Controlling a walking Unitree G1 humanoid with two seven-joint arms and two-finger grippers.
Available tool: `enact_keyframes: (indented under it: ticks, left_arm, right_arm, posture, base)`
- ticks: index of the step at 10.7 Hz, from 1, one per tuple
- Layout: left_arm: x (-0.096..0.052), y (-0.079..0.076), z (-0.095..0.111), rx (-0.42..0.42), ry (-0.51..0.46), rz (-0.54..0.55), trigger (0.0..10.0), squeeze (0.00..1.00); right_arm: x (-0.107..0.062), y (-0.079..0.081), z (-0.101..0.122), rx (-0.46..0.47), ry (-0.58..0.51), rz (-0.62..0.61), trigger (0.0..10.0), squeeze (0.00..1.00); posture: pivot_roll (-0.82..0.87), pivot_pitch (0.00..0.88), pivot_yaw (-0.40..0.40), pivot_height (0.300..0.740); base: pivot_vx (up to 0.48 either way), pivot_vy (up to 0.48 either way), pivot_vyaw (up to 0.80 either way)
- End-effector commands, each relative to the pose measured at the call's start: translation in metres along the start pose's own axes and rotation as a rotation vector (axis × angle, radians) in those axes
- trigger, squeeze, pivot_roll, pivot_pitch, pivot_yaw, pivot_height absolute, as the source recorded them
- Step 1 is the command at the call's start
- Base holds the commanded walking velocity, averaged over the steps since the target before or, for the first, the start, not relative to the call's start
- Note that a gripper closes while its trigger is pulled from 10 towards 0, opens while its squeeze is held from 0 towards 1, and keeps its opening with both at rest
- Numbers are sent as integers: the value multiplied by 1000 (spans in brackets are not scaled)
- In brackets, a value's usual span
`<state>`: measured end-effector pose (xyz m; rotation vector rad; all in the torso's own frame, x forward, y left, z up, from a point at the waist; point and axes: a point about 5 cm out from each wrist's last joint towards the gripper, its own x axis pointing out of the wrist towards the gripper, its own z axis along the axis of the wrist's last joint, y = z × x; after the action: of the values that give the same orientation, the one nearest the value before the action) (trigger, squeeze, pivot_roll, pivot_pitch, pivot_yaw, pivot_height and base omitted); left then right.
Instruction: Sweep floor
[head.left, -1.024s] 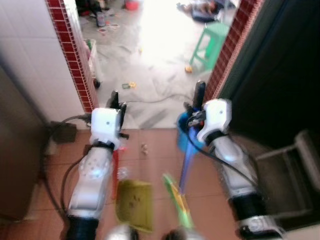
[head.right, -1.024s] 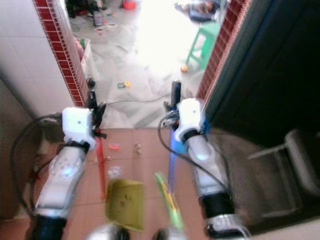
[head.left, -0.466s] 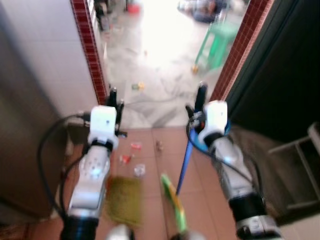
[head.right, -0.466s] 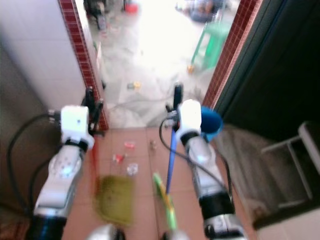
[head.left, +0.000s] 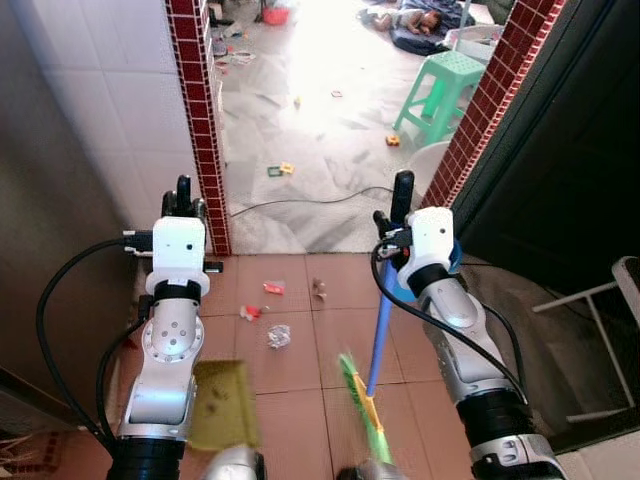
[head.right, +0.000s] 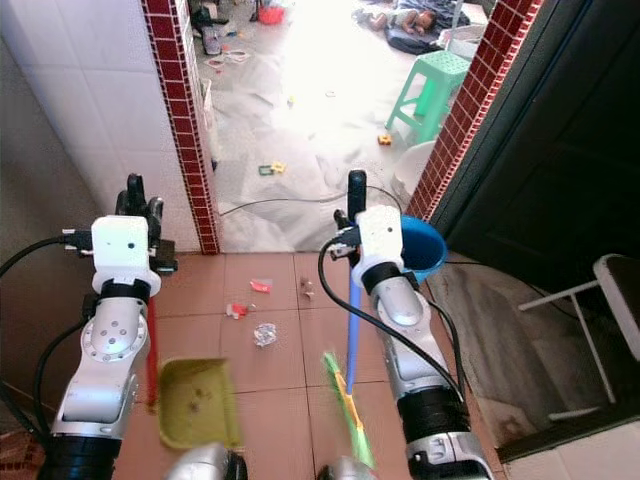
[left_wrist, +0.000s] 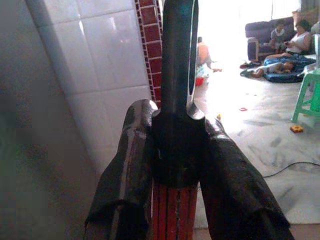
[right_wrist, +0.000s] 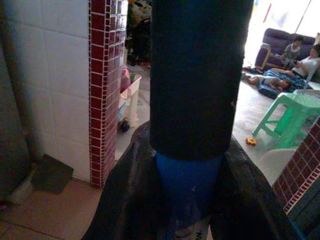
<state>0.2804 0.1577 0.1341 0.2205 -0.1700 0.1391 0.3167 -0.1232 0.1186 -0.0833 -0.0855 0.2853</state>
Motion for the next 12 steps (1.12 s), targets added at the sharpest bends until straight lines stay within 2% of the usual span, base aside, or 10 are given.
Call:
enact_keyframes:
  ticks: [1, 10, 12]
  left_arm:
    - [3, -6, 13, -21, -65, -26, 10000, 0]
    - [1, -12, 11, -29, -60, -46, 10000, 0]
    - [-2, -13, 7, -51, -44, -52, 10000, 0]
  right_arm:
    - [5, -3, 9, -22, -30, -2, 10000, 0]
    - [5, -2, 8, -18, -21, 11, 10000, 0]
    - [3, -7, 5, 1, -2, -29, 10000, 0]
  posture:
    - [50, 33, -79, 740]
    - [44, 38, -91, 740]
    - [33, 36, -94, 740]
  base:
    - [0, 0, 0]
    - [0, 0, 0]
    - [0, 0, 0]
